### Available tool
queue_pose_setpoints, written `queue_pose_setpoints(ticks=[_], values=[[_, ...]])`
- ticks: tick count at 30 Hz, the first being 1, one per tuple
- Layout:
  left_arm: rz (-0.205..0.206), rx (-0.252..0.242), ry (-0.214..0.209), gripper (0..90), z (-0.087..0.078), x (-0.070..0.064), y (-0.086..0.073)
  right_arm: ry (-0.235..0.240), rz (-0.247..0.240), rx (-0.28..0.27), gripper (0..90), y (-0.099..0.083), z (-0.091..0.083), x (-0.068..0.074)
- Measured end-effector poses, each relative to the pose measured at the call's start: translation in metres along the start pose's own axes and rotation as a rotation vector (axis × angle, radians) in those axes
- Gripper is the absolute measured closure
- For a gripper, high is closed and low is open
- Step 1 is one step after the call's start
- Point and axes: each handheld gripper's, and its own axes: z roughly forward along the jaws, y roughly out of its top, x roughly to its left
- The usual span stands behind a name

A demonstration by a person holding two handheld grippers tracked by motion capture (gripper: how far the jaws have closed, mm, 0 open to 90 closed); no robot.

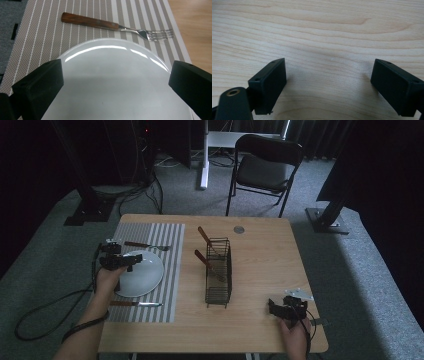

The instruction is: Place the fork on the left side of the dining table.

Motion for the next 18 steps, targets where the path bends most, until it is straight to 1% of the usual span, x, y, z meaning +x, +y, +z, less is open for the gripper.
queue_pose_setpoints(ticks=[3,6,11,16,18], values=[[0.002,-0.004,-0.008,0.0,-0.005,-0.001,-0.005,0.000,0.000,0.000,12.7,0.000,0.000,0.000],[0.023,-0.004,-0.005,0.0,-0.007,-0.001,-0.010,0.000,0.000,0.000,12.7,0.000,0.000,0.000],[0.028,0.002,-0.010,0.0,-0.012,0.000,-0.016,0.000,0.001,0.000,12.7,0.000,0.000,0.000],[0.042,-0.002,-0.028,0.0,-0.019,-0.002,-0.022,0.000,0.001,0.000,12.7,0.000,0.000,0.000],[0.038,-0.009,-0.029,0.0,-0.020,-0.002,-0.024,0.000,0.001,0.000,12.7,0.000,0.000,0.000]])
